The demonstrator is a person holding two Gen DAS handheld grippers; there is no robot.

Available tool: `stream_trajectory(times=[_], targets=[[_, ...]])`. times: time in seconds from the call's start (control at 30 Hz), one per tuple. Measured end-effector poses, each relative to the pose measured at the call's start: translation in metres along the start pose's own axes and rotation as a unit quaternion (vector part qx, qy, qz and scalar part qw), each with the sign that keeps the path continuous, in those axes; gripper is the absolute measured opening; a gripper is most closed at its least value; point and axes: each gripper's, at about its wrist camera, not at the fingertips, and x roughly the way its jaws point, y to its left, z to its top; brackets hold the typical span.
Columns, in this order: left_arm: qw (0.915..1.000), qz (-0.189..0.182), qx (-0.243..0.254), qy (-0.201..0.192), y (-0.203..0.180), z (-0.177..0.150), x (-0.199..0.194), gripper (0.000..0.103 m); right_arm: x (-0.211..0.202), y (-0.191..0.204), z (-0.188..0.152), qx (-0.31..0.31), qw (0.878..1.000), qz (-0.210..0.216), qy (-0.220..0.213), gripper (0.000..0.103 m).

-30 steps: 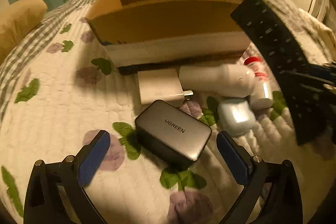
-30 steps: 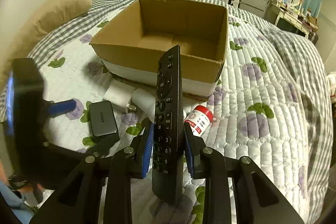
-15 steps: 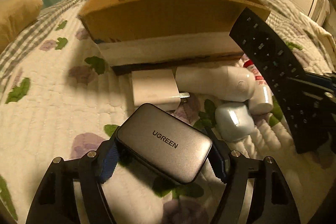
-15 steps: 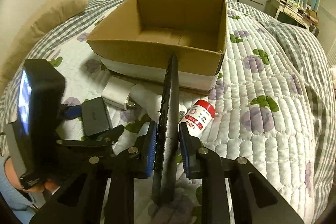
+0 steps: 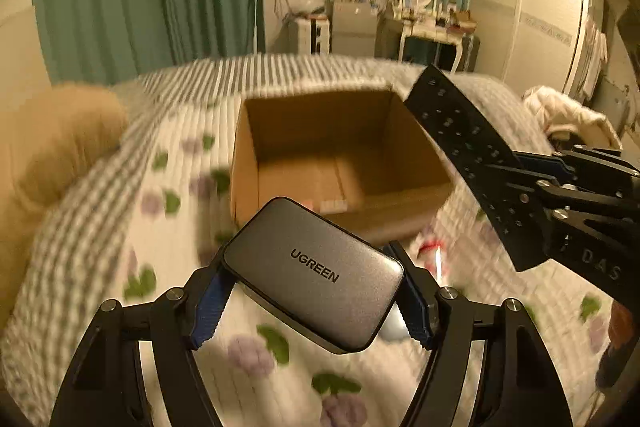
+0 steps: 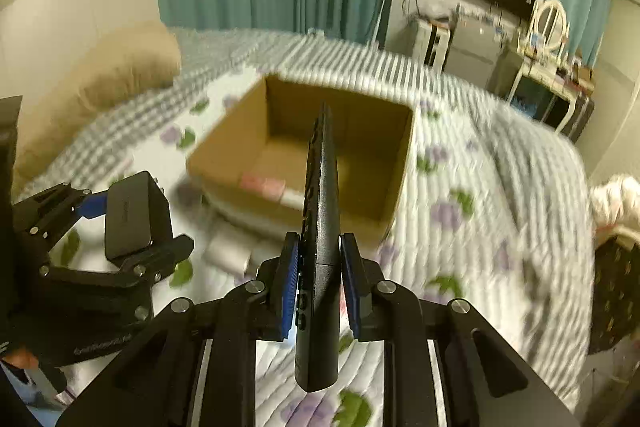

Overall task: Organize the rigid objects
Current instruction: 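Carry the case and remote into the box and open both grippers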

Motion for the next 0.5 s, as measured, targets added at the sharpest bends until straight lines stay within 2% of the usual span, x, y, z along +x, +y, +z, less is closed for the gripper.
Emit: stream_trajectory(times=[0.23,0.33,0.43,0.5], targets=[[0.9986,-0.005,0.0,-0.053,0.006,0.071,0.0,0.074,-0.006,-0.015,0.073,-0.001,0.999,-0.008,-0.036,0.02],[0.9984,0.006,0.0,-0.056,0.009,0.093,0.023,0.074,0.007,-0.025,0.093,0.005,0.999,-0.017,-0.036,0.02],[0.9983,0.03,0.008,-0.048,0.009,0.1,0.06,0.074,0.025,-0.034,0.1,0.015,0.999,-0.022,-0.026,0.02],[0.9992,0.027,0.011,-0.029,0.011,0.097,0.085,0.074,0.041,-0.039,0.099,0.023,0.999,-0.021,-0.014,0.02]])
